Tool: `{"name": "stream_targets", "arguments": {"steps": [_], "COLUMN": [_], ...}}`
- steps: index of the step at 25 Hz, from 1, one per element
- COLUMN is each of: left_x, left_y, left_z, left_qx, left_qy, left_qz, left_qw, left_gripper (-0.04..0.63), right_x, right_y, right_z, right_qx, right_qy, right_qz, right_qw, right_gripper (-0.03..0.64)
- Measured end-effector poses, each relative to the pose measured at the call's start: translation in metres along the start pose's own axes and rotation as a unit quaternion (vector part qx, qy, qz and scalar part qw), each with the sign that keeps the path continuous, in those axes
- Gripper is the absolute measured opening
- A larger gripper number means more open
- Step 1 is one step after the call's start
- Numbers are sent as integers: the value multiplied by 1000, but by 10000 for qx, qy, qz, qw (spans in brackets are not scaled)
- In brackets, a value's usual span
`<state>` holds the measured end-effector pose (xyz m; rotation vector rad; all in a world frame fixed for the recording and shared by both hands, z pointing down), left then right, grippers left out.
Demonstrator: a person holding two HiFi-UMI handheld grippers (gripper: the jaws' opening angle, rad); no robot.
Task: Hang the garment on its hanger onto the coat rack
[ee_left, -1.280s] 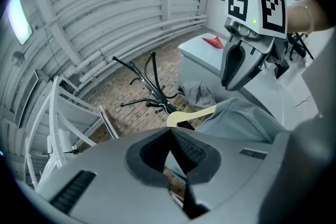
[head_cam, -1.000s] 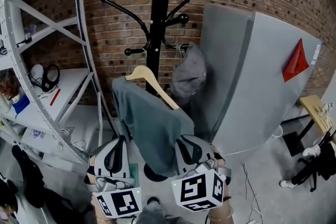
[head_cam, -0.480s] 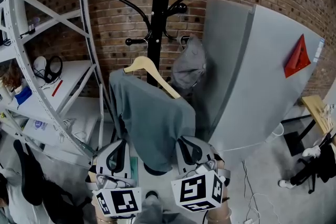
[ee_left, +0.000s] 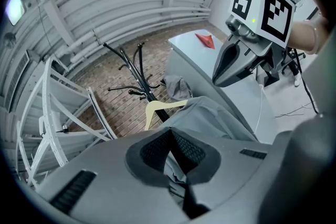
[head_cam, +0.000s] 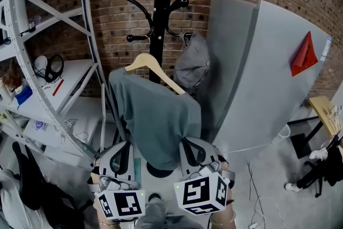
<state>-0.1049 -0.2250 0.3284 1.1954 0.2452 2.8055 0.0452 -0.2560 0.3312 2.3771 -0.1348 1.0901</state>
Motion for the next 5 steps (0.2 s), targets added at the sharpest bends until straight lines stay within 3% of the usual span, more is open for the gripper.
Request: {"name": "stream_targets", "arguments": {"steps": [5], "left_x": [3], "left_y": [-1], "left_z": [1], "left_qx": [19], "left_qy": [-5], "left_qz": [31], "left_qw": [10000], "left_gripper": [3], "right_x": [1], "right_y": [2], "right_z": [-2], "right_qx": [-10], "right_qy": [-8], "right_qz": [12], "right_qw": [10000], "right_gripper": [25]}}
Point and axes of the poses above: the fingertips, and each gripper's own axes: y forward along the fingers, z to its right, x out of its underside, the point moved 4 cm from there along -y, backward along the fingers, and after that the axes turned 13 degrees about -z, right-handed, at the moved point
